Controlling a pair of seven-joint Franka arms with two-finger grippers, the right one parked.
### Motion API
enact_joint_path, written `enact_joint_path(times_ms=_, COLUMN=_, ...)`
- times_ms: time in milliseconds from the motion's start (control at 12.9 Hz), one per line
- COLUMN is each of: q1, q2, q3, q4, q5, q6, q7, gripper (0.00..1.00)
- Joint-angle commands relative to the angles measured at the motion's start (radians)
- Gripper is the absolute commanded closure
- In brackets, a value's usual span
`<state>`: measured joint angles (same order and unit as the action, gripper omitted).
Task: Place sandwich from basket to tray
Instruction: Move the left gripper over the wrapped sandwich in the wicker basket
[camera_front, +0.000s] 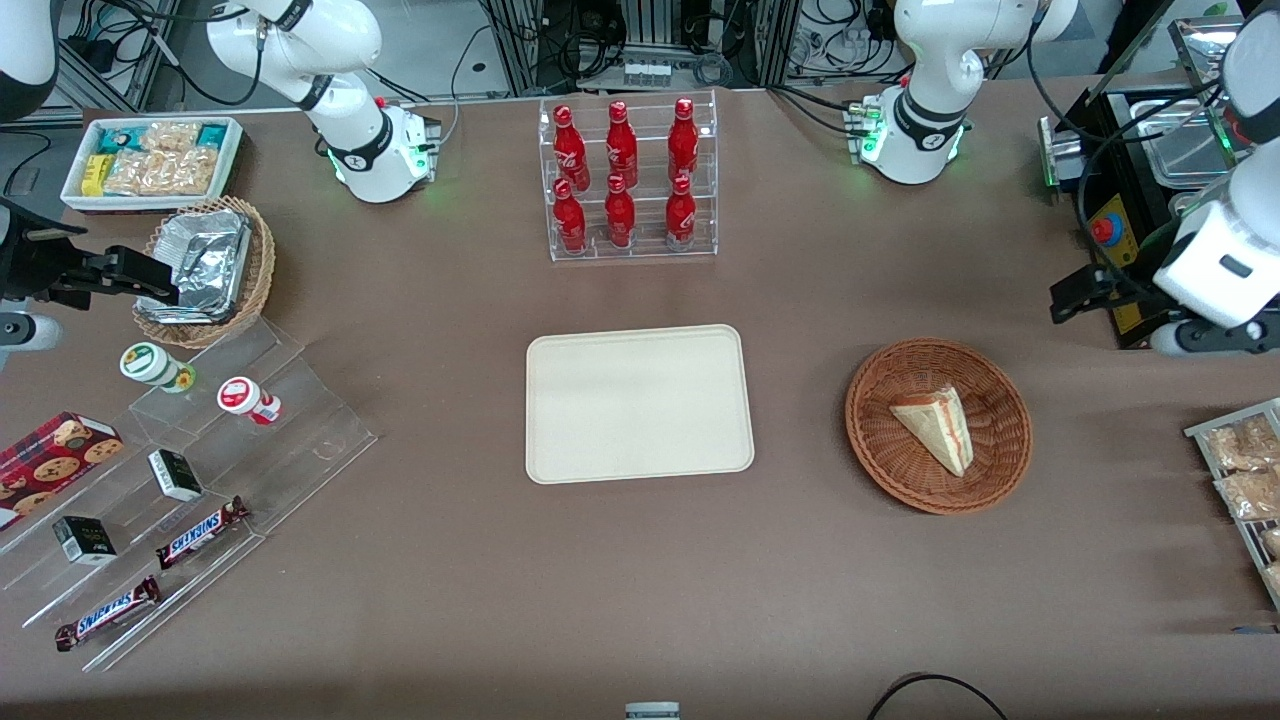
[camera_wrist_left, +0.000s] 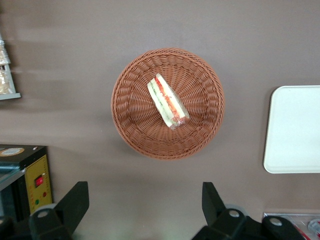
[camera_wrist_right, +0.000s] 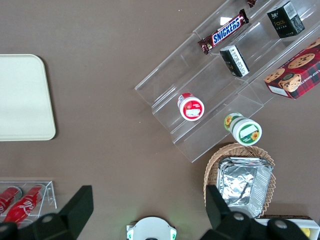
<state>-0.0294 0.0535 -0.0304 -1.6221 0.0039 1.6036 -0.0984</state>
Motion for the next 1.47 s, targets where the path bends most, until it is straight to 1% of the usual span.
enact_joint_path(times_ms=0, q1=0.0, q2=-0.047, q3=0.001, q4=-0.169, q5=0.005, q6=0.154, q7=-0.062, gripper=0.0)
enact_joint_path(times_ms=233, q1=-0.004, q2=-0.078, q3=-0.005, q4=-0.368, q5=0.007, q6=0.408, q7=-0.278, gripper=0.0)
enact_joint_path(times_ms=388, q1=-0.004, q2=-0.077, q3=-0.006, q4=-0.467, q5=0.004, q6=0.537, q7=-0.39, gripper=0.0)
enact_joint_path(times_ms=543, q1=-0.012, q2=-0.067, q3=-0.014, q4=-0.56, q5=0.004, q6=0.69, q7=-0.486, gripper=0.0)
enact_joint_path(times_ms=620, q1=-0.014, q2=-0.061, q3=-0.016, q4=-0.593, q5=0.004, q6=0.755, q7=-0.503, gripper=0.0)
enact_joint_path(times_ms=1008, q1=-0.021, q2=0.026, q3=-0.049, q4=-0.616, q5=0.004, q6=0.855, q7=-0.566, gripper=0.0)
enact_joint_path(times_ms=1395, q1=-0.02, q2=0.086, q3=-0.048, q4=-0.653, q5=0.005, q6=0.92, q7=-0.567, gripper=0.0)
